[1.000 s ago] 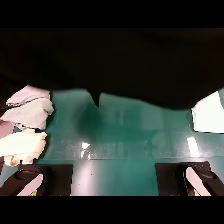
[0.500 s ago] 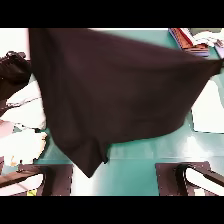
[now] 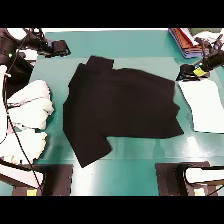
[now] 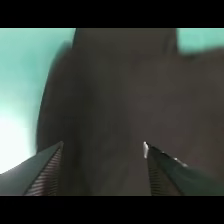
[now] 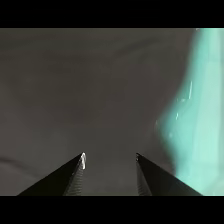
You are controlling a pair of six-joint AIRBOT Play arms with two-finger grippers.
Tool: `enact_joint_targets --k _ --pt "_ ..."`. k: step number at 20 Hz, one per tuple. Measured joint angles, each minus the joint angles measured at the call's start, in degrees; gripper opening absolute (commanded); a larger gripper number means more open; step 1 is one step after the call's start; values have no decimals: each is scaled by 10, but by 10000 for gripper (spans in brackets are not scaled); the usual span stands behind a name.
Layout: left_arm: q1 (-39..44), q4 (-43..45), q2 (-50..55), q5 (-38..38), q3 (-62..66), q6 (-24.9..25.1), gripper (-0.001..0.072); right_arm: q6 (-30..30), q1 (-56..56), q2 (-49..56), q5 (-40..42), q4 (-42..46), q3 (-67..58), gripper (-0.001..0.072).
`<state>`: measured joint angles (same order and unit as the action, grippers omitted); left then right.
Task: Fold the shirts.
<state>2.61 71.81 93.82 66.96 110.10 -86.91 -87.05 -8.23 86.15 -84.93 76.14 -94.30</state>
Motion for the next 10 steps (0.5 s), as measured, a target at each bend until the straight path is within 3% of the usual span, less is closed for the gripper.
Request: enact_joint_targets --k 3,4,10 --pt "-23 0 -14 86 -25 6 594 10 0 -32 -10 -3 27 354" --pt "-27 0 -30 103 -55 9 594 15 -1 -50 -12 -9 48 300" --pt "-37 5 -200 82 -377 15 594 48 -2 -189 -11 -93 213 300"
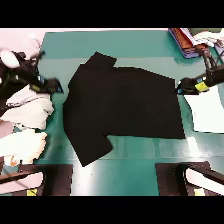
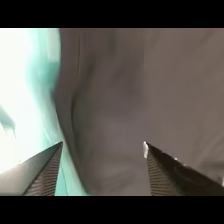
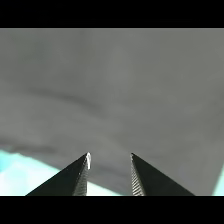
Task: Fold the shirts.
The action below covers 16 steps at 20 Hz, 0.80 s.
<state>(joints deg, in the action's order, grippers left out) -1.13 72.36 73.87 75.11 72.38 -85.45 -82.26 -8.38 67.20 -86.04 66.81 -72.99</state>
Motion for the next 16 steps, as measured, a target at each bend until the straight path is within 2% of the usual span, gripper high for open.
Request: enact_joint_targets --k 4,7,16 --pt "-2 2 -102 -29 -209 -2 594 6 0 -82 12 -30 83 300" --pt "-2 -8 -138 -54 -309 -7 594 8 0 -121 18 -38 118 300" --pt "0 -124 -156 -152 -404 14 592 9 0 -153 23 -43 141 300"
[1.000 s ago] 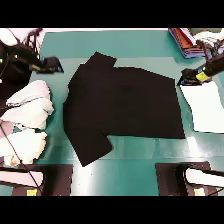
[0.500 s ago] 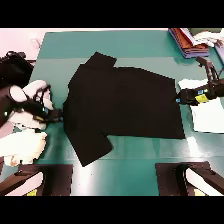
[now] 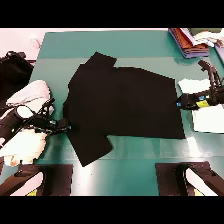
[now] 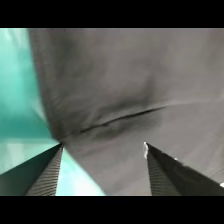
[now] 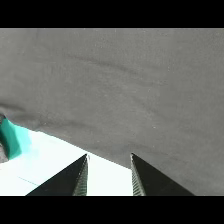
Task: Fold the shirts.
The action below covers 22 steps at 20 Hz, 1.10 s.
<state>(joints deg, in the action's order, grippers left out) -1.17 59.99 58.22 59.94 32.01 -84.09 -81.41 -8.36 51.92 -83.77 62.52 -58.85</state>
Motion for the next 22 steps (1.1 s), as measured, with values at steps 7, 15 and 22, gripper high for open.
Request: enact_joint_targets --k 7,15,22 --pt "0 -15 -2 -27 -1 4 21 3 -32 -3 -4 2 15 300" --pt "0 -25 -50 -11 19 18 21 14 -288 -15 -4 73 219 437" --pt "0 -26 -57 -6 21 20 21 22 -368 52 88 -12 313 419"
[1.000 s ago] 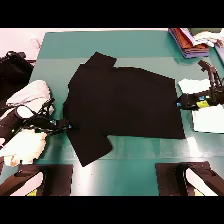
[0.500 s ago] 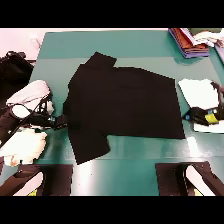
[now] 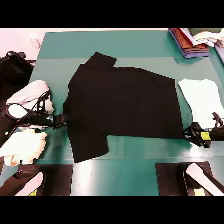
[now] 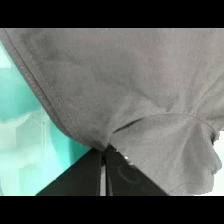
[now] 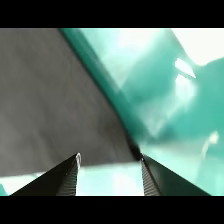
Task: Fold the shirts.
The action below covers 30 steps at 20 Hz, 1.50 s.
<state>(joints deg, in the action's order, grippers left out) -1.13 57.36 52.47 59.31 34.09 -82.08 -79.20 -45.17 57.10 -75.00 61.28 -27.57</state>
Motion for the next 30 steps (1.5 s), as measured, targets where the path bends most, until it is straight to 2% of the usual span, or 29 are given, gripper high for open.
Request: enact_joint_targets --k 2,4,5,8,11,16,20,23,27,30 --pt "0 0 0 0 0 -1 22 1 22 18 25 -25 6 215" --pt "0 -5 0 0 0 -1 21 3 58 31 53 -35 9 60" --pt "0 -9 0 0 1 -2 21 6 78 35 64 -38 8 22" --pt "0 -15 -2 3 23 -10 20 15 158 21 91 -26 -24 21" --pt "0 -9 -21 16 99 -16 20 18 229 -37 89 -39 -117 21" --pt "-1 39 -87 39 382 -30 20 19 277 -123 71 -43 -393 21" --pt "-1 85 -111 38 661 -33 18 13 243 -138 19 -40 -642 21" --pt "-1 111 -116 16 801 -34 19 -1 184 -118 -37 -40 -812 21" --pt "-1 138 -106 -1 863 -50 18 -27 132 -96 -77 -41 -929 20" --pt "-1 142 -75 30 830 -60 20 -37 118 -99 -87 -45 -896 20"
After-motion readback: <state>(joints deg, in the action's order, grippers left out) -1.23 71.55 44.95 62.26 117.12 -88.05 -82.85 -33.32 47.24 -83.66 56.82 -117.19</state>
